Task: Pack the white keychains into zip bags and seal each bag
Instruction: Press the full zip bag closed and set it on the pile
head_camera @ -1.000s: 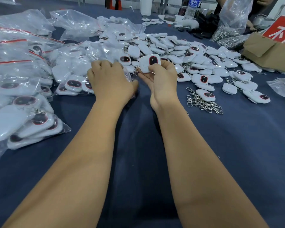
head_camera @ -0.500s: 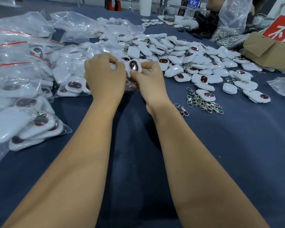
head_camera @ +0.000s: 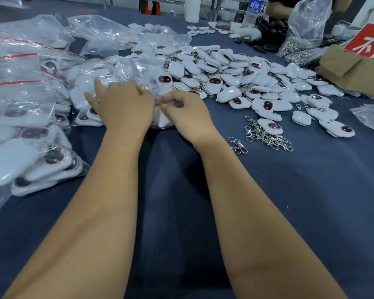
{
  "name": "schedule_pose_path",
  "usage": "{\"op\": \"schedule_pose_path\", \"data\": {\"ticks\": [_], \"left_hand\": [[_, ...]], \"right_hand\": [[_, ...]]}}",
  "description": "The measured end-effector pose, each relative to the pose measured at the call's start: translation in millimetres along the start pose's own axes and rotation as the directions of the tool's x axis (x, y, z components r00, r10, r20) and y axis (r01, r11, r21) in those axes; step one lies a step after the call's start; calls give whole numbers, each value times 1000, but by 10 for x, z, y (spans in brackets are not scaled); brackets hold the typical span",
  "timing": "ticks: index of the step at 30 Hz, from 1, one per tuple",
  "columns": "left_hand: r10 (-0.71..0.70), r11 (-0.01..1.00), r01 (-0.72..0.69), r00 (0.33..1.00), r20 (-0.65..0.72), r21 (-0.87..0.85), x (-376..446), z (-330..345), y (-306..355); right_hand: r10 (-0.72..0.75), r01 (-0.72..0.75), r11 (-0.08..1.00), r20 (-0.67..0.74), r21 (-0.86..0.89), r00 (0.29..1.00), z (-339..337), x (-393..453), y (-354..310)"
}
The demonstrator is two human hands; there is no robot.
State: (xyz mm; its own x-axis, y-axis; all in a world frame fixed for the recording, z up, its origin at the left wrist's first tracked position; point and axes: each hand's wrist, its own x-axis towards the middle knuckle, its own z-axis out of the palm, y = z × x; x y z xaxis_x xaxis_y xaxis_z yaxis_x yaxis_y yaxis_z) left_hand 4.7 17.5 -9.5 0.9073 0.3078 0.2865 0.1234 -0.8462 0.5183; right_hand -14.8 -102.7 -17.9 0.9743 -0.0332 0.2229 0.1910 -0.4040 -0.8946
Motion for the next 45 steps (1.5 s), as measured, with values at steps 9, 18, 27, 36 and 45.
{"op": "schedule_pose_path", "data": {"ticks": [9,18,27,36,45], "left_hand": [[193,978,-202,968,-159,-47,-103,-33,137],[28,178,301,950,311,-937,-9,-64,90],[290,365,501,740,607,-785,-106,-18,150],[339,60,558,769,542,-828,-21,72,117],[189,95,440,873,450,-893,-4,98,116]], "right_hand": [[218,7,887,-432,462,875,-217,81,8],[313,106,531,-311,841,897,-475,76,-55],[243,-46,671,-161,740,957,-287,55,-56],[277,-123,728,-125,675,953,-351,102,75],[366,-154,709,-173,688,914,-315,126,108]]}}
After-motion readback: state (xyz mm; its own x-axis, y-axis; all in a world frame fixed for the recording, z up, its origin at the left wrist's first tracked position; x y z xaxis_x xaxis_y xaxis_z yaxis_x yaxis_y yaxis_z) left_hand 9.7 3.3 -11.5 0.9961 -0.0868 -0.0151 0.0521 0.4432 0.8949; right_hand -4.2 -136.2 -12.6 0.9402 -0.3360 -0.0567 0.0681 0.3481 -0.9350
